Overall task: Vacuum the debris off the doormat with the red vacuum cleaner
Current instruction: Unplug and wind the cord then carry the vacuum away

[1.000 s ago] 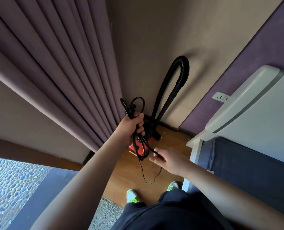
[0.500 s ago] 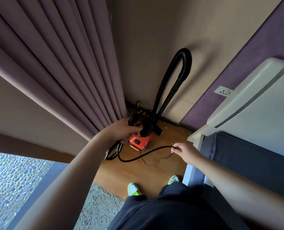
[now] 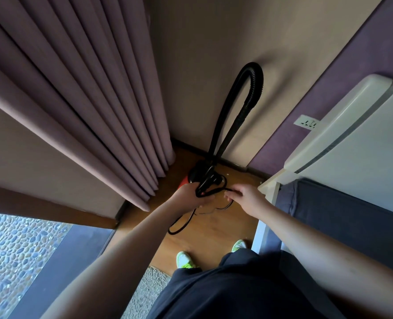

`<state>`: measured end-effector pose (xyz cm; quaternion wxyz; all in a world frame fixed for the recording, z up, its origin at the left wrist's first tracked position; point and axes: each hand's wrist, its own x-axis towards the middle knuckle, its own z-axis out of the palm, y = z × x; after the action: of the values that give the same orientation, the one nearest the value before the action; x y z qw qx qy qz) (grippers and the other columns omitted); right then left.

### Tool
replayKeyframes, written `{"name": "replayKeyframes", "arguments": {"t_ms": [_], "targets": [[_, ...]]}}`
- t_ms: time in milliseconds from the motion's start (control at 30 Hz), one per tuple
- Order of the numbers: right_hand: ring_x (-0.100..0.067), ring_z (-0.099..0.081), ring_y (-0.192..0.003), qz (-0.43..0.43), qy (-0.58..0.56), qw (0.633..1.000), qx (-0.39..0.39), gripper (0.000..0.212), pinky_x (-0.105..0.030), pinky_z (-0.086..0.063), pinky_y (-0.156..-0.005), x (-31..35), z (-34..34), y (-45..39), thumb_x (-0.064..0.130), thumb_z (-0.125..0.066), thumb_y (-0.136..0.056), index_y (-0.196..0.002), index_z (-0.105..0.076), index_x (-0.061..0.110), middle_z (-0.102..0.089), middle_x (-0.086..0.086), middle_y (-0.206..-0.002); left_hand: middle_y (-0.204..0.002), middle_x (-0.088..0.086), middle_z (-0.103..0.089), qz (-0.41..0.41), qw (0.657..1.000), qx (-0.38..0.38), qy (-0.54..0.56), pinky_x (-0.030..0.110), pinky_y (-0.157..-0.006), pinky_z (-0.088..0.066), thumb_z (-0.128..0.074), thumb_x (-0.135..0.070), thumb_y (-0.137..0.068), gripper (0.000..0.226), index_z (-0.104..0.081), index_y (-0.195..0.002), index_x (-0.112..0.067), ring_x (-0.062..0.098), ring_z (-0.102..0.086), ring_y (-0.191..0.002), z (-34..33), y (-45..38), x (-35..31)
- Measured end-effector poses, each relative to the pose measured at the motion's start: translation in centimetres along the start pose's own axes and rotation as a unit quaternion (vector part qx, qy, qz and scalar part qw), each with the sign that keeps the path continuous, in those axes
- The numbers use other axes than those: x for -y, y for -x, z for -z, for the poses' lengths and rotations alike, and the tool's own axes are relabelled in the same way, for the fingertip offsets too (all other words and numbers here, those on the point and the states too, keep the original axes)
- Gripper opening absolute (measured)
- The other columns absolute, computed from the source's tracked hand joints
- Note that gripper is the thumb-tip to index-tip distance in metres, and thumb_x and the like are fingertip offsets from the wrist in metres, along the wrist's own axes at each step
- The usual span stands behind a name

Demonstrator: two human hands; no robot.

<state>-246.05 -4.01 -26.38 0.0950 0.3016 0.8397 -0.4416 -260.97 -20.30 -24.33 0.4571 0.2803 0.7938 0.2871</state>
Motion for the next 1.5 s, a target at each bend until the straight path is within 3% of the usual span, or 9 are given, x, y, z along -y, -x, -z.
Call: {"name": "replayKeyframes", "arguments": {"t_ms": [100,267,400,800,967,1100,1200,1400,1500], "targets": [[0.003,-0.060,-0.083,-0.009,-0.007,1.000,-0.003,0.017,-0.017,-0.042,-0.068,-0.1,-0.2,-0.4,0.043,-0.054,-0.096,-0.084,-0.062,0.036,-0.066,0.017,-0.084,-0.079,-0.004,-0.066,0.000,0.999,0.012,0.037,0.018,-0.068,-0.046,-0.066,-0.034,-0.093,0.014,-0.067,-0.086,-0.022,0.007,-0.060,-0.075,0.6,-0.1,-0.4],[0.009,-0.056,-0.061,0.001,0.012,1.000,0.004,0.026,-0.008,-0.038,-0.054,-0.7,-0.1,-1.3,0.042,-0.051,-0.098,-0.090,-0.064,0.021,-0.057,0.015,-0.067,-0.077,0.005,-0.070,-0.012,0.993,0.006,0.119,0.033,-0.084,-0.050,-0.059,-0.030,-0.098,0.029,-0.069,-0.100,-0.003,0.016,-0.065,-0.075,0.6,-0.7,-1.5],[-0.012,-0.065,-0.103,-0.013,0.017,0.998,0.058,0.038,-0.023,-0.049,-0.079,-2.9,0.0,-3.1,0.049,-0.045,-0.099,-0.116,-0.064,0.020,-0.070,0.006,-0.109,-0.062,-0.004,-0.054,0.015,0.985,-0.029,0.167,0.029,-0.066,-0.048,-0.062,-0.031,-0.096,0.019,-0.063,-0.088,-0.015,0.012,-0.051,-0.060,0.5,-1.8,-2.8],[-0.020,-0.063,-0.106,-0.070,-0.027,0.984,0.160,0.026,-0.034,-0.047,-0.096,-8.4,-0.9,-9.0,0.034,-0.051,-0.100,-0.113,-0.065,0.016,-0.068,-0.003,-0.115,-0.047,-0.013,-0.045,0.065,0.953,-0.128,0.267,0.019,-0.047,-0.034,-0.060,-0.021,-0.098,0.013,-0.063,-0.089,-0.012,0.007,-0.038,-0.046,0.9,-5.9,-4.5],[-0.005,-0.058,-0.080,-0.098,-0.070,0.983,0.142,0.020,-0.010,-0.042,-0.072,-7.6,0.0,-10.3,0.024,-0.049,-0.102,-0.094,-0.065,0.015,-0.064,0.006,-0.086,-0.060,-0.013,-0.059,0.085,0.956,-0.198,0.202,0.025,-0.059,-0.041,-0.073,-0.040,-0.085,0.020,-0.071,-0.087,-0.020,0.009,-0.053,-0.062,1.5,-6.7,-2.6],[-0.014,-0.066,-0.098,-0.094,-0.065,0.986,0.122,0.027,-0.026,-0.050,-0.087,-6.8,0.7,-11.6,0.035,-0.051,-0.100,-0.109,-0.071,0.020,-0.071,0.003,-0.107,-0.069,-0.002,-0.058,0.107,0.968,-0.189,0.123,0.028,-0.063,-0.042,-0.076,-0.038,-0.085,0.021,-0.061,-0.075,-0.027,0.014,-0.055,-0.069,2.6,-7.4,-2.1],[-0.004,-0.063,-0.074,-0.099,-0.031,0.989,0.103,0.028,-0.014,-0.047,-0.063,-5.7,-0.1,-12.4,0.038,-0.049,-0.100,-0.108,-0.071,0.022,-0.071,0.008,-0.103,-0.076,-0.004,-0.063,0.098,0.973,-0.162,0.132,0.023,-0.063,-0.043,-0.075,-0.039,-0.085,0.019,-0.064,-0.085,-0.023,0.010,-0.058,-0.073,3.5,-8.8,-1.0],[-0.025,-0.068,-0.100,-0.132,-0.128,0.981,0.059,0.052,-0.046,-0.053,-0.092,-6.6,-5.8,-15.7,0.066,-0.052,-0.085,-0.107,-0.069,0.022,-0.072,-0.004,-0.106,-0.097,0.006,-0.075,0.080,0.966,-0.094,0.226,0.047,-0.090,-0.054,-0.073,-0.032,-0.088,0.011,-0.073,-0.099,-0.029,0.024,-0.069,-0.093,4.9,-13.0,2.7],[-0.020,-0.068,-0.093,-0.181,-0.149,0.972,0.025,0.061,-0.044,-0.055,-0.089,-7.3,-10.3,-16.1,0.083,-0.048,-0.075,-0.105,-0.067,0.034,-0.071,0.002,-0.098,-0.105,0.001,-0.074,0.061,0.975,-0.062,0.205,0.040,-0.092,-0.053,-0.073,-0.034,-0.085,0.026,-0.073,-0.110,-0.028,0.019,-0.068,-0.098,5.8,-15.0,4.4]]}}
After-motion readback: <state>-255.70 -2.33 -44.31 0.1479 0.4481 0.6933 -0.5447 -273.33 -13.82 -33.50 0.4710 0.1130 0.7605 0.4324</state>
